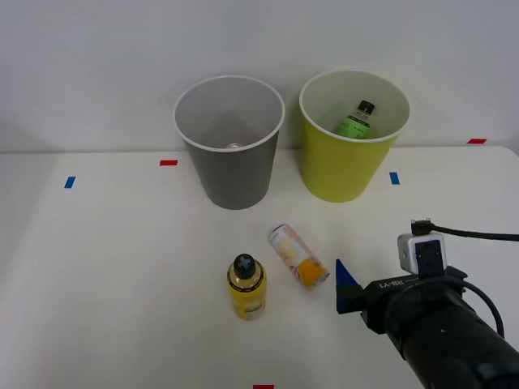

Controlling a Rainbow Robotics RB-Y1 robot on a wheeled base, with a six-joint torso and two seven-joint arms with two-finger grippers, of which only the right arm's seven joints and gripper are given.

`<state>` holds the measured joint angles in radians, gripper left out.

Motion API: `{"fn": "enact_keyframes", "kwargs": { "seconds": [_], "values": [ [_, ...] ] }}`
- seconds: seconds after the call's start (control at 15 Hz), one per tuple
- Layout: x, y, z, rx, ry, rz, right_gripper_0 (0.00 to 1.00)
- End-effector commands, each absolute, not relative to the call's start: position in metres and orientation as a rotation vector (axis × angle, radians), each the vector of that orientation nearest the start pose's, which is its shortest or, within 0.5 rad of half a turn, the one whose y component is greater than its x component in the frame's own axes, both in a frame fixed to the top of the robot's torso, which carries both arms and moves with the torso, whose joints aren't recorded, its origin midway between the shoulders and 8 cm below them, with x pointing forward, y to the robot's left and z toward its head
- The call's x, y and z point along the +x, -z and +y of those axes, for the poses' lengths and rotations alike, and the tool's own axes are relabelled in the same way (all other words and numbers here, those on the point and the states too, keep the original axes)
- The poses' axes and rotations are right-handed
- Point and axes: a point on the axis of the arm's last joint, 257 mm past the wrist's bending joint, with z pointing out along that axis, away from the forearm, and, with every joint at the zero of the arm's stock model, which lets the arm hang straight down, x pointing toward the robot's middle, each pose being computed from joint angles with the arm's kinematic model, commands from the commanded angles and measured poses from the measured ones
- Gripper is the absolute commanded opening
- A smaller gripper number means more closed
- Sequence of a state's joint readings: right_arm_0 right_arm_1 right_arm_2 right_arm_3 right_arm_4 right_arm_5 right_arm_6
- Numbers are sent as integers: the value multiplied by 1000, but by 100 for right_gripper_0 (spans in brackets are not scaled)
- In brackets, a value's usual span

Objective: Put cans in the gray bin, plastic bottles in the light green bin

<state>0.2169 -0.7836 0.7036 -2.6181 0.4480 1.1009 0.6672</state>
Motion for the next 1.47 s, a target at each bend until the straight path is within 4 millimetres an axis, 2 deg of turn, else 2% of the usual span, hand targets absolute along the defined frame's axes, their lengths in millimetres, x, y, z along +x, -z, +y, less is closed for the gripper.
{"fn": "enact_keyframes", "kwargs": {
  "seconds": [0.07,0.4,0.6,0.73,0.93,1.07,1.2,1.27,1.47],
  "values": [
    [349,196,-149,-223,-85,2096,100],
    [343,214,-144,-218,-108,2300,100],
    [359,231,-134,-142,-182,2402,100],
    [371,239,-121,-19,-259,2460,100],
    [379,237,-102,81,-360,2517,100],
    [385,236,-96,76,-386,2536,100],
    [401,236,-86,55,-443,2526,100],
    [413,235,-82,-14,-434,2507,100],
    [438,241,-83,-290,-272,2468,100]
  ]
}}
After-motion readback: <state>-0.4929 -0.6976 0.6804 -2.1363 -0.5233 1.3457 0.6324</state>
